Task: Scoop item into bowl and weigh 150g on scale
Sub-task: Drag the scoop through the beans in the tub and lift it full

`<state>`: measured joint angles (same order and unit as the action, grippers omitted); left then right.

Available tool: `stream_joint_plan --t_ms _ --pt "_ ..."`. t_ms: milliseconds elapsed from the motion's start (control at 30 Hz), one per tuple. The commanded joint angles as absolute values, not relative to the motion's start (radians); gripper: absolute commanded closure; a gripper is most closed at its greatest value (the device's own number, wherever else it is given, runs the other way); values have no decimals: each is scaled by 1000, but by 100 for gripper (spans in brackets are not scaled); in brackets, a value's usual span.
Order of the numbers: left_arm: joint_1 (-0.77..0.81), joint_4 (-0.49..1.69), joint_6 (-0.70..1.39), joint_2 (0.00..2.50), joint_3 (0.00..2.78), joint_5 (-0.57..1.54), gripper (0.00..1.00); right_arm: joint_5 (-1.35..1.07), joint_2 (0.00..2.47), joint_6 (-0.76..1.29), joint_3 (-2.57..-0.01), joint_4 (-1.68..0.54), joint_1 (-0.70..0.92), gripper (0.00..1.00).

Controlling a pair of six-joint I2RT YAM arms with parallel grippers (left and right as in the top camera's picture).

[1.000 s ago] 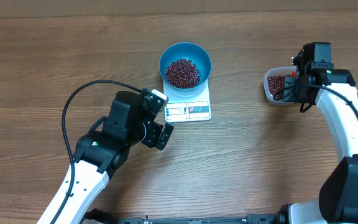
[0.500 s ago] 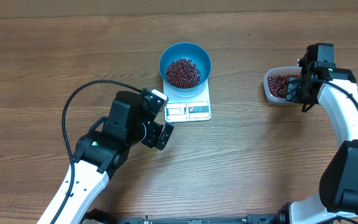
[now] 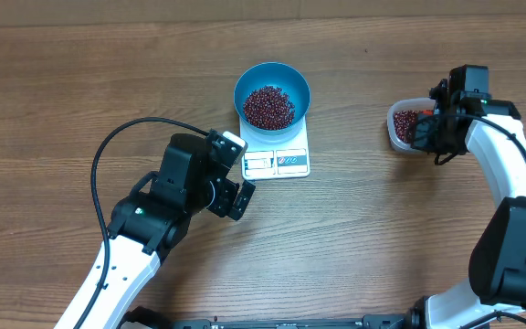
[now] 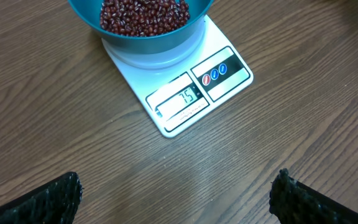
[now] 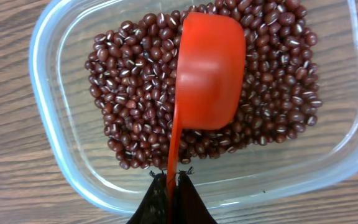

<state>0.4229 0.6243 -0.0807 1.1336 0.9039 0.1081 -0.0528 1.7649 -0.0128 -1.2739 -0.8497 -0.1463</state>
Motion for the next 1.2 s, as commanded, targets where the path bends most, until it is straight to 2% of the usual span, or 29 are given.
stream_joint_plan --t_ms 0,333,1167 --pt "419 624 -74 1139 899 101 0 -195 1783 -31 -1270 -855 -159 96" --pt "419 624 -74 1139 899 101 0 -433 1783 -34 -1270 -859 -286 96" --pt "419 624 -74 1139 899 101 0 -526 1832 -2 -1269 -850 -326 96"
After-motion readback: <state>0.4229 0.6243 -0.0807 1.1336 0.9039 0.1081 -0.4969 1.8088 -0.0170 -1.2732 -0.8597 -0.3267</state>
